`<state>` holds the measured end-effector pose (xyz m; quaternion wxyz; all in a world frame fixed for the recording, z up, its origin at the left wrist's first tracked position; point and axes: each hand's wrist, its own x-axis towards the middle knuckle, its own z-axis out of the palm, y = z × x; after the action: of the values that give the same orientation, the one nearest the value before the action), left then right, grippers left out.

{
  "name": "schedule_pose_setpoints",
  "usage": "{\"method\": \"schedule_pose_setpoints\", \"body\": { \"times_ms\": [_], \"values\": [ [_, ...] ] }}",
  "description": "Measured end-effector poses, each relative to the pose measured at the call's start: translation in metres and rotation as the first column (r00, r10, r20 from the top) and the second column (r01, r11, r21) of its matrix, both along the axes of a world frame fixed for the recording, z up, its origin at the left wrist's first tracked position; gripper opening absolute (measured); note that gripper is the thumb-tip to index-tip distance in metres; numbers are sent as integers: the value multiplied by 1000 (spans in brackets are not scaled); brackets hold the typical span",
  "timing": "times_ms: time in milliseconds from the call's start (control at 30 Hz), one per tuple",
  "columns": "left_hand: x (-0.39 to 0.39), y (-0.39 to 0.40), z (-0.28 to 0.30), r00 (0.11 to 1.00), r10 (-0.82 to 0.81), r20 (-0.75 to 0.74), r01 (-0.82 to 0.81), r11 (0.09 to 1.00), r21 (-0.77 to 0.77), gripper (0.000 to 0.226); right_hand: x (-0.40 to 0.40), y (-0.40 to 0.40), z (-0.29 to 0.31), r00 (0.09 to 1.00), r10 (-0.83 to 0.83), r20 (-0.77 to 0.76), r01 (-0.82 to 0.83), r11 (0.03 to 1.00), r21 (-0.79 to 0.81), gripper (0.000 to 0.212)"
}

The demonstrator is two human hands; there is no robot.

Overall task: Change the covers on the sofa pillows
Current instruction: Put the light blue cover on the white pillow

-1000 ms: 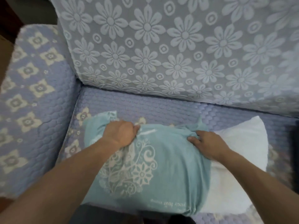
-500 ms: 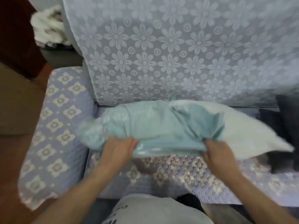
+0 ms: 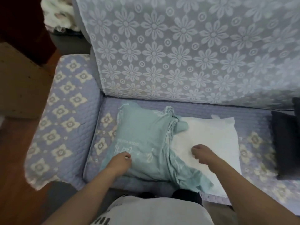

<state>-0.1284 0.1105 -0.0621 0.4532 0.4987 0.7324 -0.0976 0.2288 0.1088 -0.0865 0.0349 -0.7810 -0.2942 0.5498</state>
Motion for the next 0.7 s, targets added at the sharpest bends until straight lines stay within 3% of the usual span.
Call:
{"method": "schedule_pose_setpoints", "body": {
  "times_ms": [133, 267, 400, 467, 533, 600, 633, 700],
  "values": [
    [18, 8, 5, 999, 34, 30, -32, 998, -47, 28, -57, -5, -16, 986, 145, -80, -151, 986, -71, 34],
    [38, 15, 14, 998, -12, 69, 14, 1000, -28, 32, -108, -21, -26, 961, 243, -132, -253, 965, -65, 62],
    [51, 11, 18, 986, -150, -67, 152, 988, 24, 44, -96, -25, -23, 922, 386, 36, -387, 922, 24, 23],
    [59, 9, 20, 980, -184, -75, 187, 982, 34, 47, -61, -30, -16, 932, 282, 226, -305, 950, 71, 19],
    [61, 8, 20, 978, -205, -37, 206, 978, 21, 49, 0, -40, -15, 898, -49, 438, 37, 999, 35, 26],
    [55, 9, 18, 978, -209, -23, 209, 978, -13, 52, 55, -60, -21, 826, -190, 531, 295, 948, -120, 48],
    [50, 10, 16, 978, -209, -25, 208, 978, -32, 54, 70, -70, -27, 830, -196, 522, 326, 930, -169, 54],
    [40, 11, 8, 980, -197, -39, 193, 978, -77, 55, 71, -71, -31, 864, -155, 479, 259, 953, -159, 36]
  ]
}}
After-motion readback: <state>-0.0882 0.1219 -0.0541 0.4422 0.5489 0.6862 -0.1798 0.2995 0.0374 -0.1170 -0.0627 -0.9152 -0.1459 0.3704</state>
